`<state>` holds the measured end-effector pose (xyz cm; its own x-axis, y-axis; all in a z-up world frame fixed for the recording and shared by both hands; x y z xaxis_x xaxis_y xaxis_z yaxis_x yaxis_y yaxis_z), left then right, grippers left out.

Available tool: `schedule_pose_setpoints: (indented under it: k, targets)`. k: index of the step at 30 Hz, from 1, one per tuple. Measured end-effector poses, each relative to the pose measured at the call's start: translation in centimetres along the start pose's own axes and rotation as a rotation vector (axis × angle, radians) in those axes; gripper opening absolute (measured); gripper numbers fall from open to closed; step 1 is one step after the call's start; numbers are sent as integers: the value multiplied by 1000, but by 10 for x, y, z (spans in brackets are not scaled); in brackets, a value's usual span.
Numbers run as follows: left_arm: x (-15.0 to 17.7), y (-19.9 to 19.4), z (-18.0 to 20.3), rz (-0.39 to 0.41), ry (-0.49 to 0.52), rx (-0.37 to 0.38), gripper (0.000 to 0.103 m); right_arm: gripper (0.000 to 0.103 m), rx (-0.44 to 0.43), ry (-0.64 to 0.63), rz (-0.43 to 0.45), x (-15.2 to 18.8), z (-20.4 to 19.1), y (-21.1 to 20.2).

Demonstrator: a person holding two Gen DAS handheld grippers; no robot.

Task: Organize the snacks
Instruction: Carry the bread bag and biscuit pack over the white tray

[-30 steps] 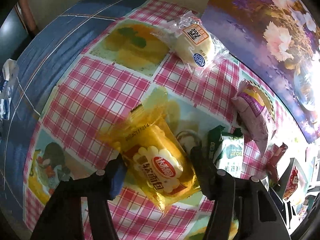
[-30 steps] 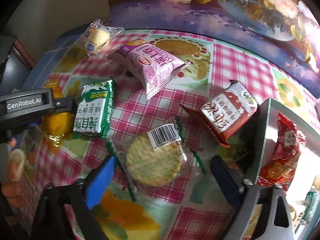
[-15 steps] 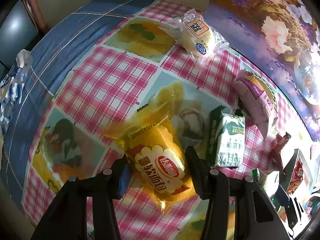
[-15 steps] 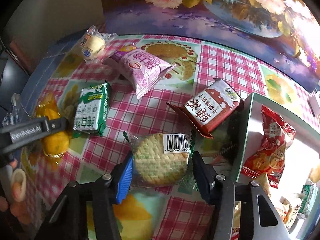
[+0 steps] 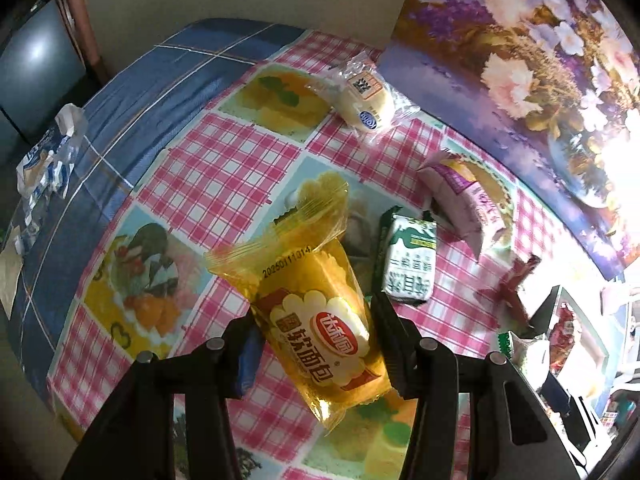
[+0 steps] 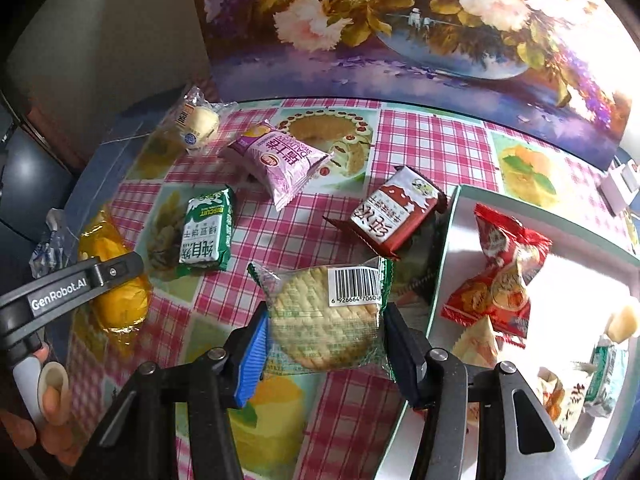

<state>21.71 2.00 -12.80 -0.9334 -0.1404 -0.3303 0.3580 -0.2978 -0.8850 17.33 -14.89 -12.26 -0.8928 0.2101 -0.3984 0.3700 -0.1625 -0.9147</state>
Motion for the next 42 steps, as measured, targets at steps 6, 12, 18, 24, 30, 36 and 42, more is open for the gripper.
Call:
schedule_pose_setpoints:
  k: [6,12,18,24,30,36,42]
  targets:
    - [7,-16,18,26,28,9,53,57,-10,36,24,0,5,-15]
    - [11,-26,50,46,68,46,53,57,-6,79,36,3,28,-28]
    - [16,-32,84,59,129,63,53,57,24,145,53,4,67,-40]
    - [25,-26,124,61,195,76,53,57,43,221,51,3,107,-41]
    - [38,-15,168,50,273,93,53,57,66,304,32,7,147,-33]
    - [52,-3,205,38,353,86,53,57,111,400,-3,16,194,-23]
    - [65,12,233,14,408,86,53,57,168,488,-29,27,239,-17]
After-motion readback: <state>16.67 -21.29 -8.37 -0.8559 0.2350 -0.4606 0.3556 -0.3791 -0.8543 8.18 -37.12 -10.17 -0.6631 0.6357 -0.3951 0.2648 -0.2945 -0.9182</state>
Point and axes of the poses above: each gripper's, at about its wrist camera, not at the fingertips, and y roughly the way its jaws point, z to its right, x to its underside, the point moved 9 cm from there along y, roughly the way its jaws point, and after that the axes turned 14 degrees about x, right-handed, at the moved point
